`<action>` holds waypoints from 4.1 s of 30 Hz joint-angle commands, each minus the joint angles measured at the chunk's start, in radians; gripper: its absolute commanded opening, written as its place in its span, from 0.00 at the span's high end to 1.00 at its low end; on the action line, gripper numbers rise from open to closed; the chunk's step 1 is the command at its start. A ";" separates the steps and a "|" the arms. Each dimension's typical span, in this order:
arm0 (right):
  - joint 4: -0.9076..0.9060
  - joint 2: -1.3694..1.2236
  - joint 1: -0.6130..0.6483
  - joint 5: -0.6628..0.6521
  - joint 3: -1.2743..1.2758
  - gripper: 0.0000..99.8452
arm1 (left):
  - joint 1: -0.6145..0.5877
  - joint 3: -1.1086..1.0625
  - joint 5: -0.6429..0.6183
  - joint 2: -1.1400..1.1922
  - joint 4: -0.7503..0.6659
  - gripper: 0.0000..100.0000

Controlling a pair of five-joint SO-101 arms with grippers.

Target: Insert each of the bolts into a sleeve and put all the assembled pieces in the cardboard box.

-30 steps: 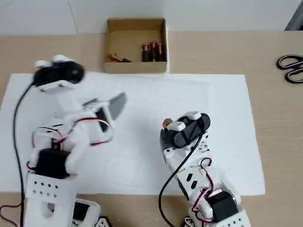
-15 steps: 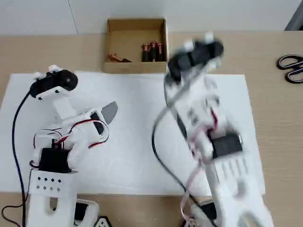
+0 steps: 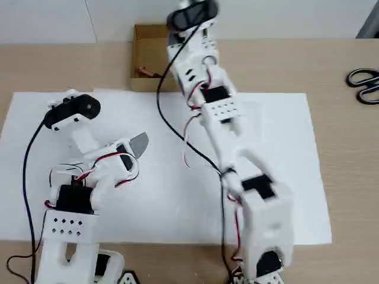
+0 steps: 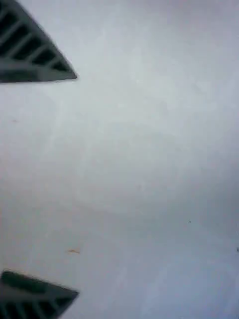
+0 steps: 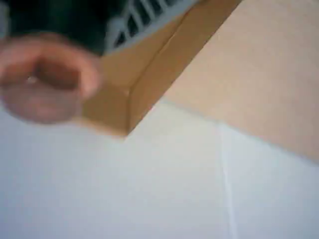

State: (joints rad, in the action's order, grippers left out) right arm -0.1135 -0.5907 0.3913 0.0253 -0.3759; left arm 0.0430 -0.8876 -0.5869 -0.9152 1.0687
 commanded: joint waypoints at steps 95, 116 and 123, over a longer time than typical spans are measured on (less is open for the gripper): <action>-0.595 1.862 -0.176 0.005 1.445 0.80 | -0.003 -0.645 0.172 -0.901 -0.454 0.74; -0.357 2.195 -0.177 0.005 2.067 0.80 | -0.003 -0.794 0.172 -0.899 -0.442 0.75; -0.524 2.212 -0.176 0.006 2.067 0.80 | 0.000 -0.794 0.172 -0.899 -0.311 0.75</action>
State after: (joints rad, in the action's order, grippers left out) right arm -0.5938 1.6065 0.2225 0.0269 1.6832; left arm 0.0414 -1.6855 -0.4181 -1.8067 0.7158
